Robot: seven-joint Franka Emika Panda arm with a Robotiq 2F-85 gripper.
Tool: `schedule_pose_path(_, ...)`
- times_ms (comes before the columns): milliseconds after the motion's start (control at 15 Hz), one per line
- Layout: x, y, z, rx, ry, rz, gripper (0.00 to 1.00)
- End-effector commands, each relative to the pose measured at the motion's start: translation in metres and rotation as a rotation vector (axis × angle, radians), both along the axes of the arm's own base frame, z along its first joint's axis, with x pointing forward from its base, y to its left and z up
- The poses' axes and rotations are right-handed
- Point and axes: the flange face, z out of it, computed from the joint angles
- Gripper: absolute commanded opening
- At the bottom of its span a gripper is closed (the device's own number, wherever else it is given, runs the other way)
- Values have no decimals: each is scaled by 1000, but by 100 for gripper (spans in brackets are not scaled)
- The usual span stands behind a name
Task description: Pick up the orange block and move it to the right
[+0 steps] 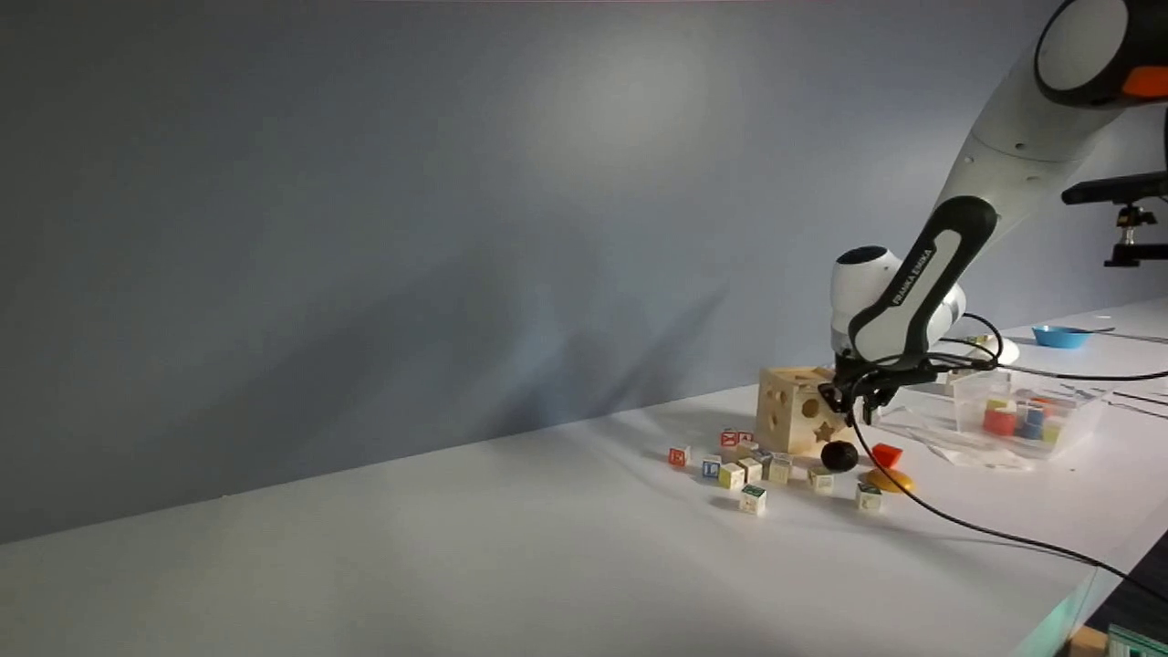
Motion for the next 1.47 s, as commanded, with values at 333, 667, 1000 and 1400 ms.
schedule_pose_path(333,6,-6,-1,-22,-42,298,0)
schedule_pose_path(667,8,-31,3,-70,-31,313,0)
schedule_pose_path(1000,20,-51,5,-96,-57,326,0)
schedule_pose_path(1400,41,-72,2,-87,-96,299,0)
